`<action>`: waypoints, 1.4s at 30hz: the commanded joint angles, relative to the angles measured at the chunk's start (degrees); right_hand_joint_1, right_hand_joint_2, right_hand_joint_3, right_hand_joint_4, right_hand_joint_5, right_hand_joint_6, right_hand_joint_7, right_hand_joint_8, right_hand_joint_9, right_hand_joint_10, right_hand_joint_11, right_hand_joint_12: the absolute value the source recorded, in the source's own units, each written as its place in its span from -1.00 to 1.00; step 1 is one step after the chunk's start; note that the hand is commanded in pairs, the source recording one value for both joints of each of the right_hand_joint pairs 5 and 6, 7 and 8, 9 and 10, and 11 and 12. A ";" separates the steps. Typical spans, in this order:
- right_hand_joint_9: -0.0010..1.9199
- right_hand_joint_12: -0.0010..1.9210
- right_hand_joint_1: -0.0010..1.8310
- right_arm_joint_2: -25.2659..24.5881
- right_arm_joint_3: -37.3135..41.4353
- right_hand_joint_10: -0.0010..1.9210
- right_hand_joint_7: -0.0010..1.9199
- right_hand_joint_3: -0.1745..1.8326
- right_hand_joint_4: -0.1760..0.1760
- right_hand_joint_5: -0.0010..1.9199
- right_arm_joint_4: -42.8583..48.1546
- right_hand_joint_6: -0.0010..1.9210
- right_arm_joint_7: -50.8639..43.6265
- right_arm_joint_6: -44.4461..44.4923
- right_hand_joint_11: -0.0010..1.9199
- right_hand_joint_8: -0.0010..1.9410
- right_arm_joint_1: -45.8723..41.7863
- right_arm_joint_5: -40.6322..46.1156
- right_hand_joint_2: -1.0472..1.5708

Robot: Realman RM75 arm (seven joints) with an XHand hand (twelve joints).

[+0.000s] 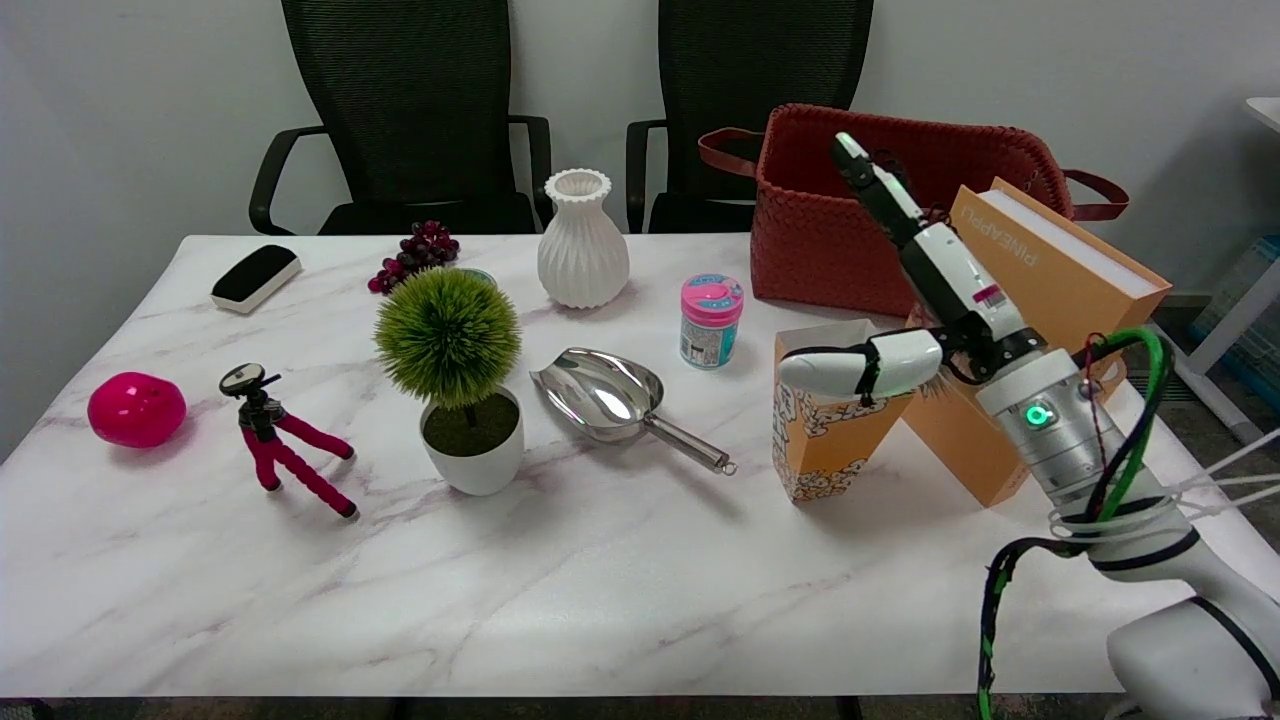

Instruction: Pick up the popcorn box.

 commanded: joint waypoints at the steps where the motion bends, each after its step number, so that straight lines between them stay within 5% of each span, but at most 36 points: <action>1: -1.00 -1.00 -0.13 -3.05 -0.44 -1.00 -1.00 -0.53 0.00 -1.00 0.11 -1.00 -18.06 10.41 -1.00 -1.00 -10.99 16.96 -0.01; 15: -1.00 -1.00 -0.12 -3.60 -2.11 -1.00 -1.00 -0.50 0.00 -1.00 -5.05 -1.00 -18.61 11.82 -1.00 -1.00 -13.30 19.89 -0.02; 27: -1.00 -1.00 -0.07 -1.98 -9.79 -1.00 -1.00 -0.44 0.00 -1.00 -11.65 -1.00 -31.88 17.33 -1.00 -1.00 -11.08 30.77 -0.15; 42: -1.00 -1.00 -0.05 -0.67 -12.90 -1.00 -1.00 -0.44 0.00 -1.00 -16.31 -1.00 -32.02 16.68 -1.00 -1.00 -5.05 32.03 -0.22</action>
